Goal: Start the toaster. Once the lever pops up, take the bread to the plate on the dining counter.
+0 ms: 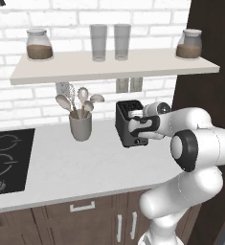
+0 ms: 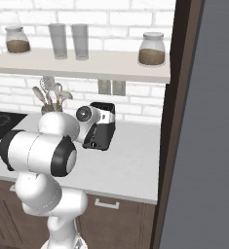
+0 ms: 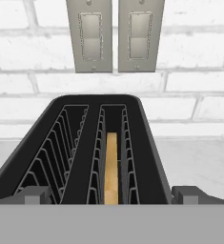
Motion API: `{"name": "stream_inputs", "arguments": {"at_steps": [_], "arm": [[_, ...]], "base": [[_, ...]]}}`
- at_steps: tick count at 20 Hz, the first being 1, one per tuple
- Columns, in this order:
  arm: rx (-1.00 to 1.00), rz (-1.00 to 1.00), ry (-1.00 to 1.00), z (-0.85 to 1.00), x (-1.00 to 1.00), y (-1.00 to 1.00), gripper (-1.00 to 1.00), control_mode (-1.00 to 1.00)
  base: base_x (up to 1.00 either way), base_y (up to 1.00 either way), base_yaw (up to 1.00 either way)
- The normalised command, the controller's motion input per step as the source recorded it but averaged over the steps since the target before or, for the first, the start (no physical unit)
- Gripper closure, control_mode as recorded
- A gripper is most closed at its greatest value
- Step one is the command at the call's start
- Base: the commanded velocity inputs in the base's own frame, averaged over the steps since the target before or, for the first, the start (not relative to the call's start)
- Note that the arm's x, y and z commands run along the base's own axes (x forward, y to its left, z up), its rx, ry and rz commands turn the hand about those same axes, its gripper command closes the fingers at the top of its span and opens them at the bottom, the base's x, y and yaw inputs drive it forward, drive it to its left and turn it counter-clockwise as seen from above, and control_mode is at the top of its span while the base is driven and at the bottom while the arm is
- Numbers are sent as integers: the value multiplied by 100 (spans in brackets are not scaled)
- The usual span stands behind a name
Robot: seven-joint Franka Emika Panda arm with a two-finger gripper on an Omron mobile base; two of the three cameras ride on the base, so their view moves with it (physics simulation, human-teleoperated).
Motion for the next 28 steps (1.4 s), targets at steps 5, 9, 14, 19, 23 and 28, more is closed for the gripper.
{"name": "stream_inputs", "arguments": {"at_steps": [5, 9, 14, 19, 23, 28], "arm": [[0, 0, 0, 0, 0, 0, -100, -100], [0, 0, 0, 0, 0, 0, -100, -100], [0, 0, 0, 0, 0, 0, -100, -100], [0, 0, 0, 0, 0, 0, -100, -100], [0, 0, 0, 0, 0, 0, -100, -100], [0, 0, 0, 0, 0, 0, -100, -100]], "base": [[0, 0, 0], [0, 0, 0], [0, 0, 0], [0, 0, 0], [0, 0, 0], [0, 0, 0]]}}
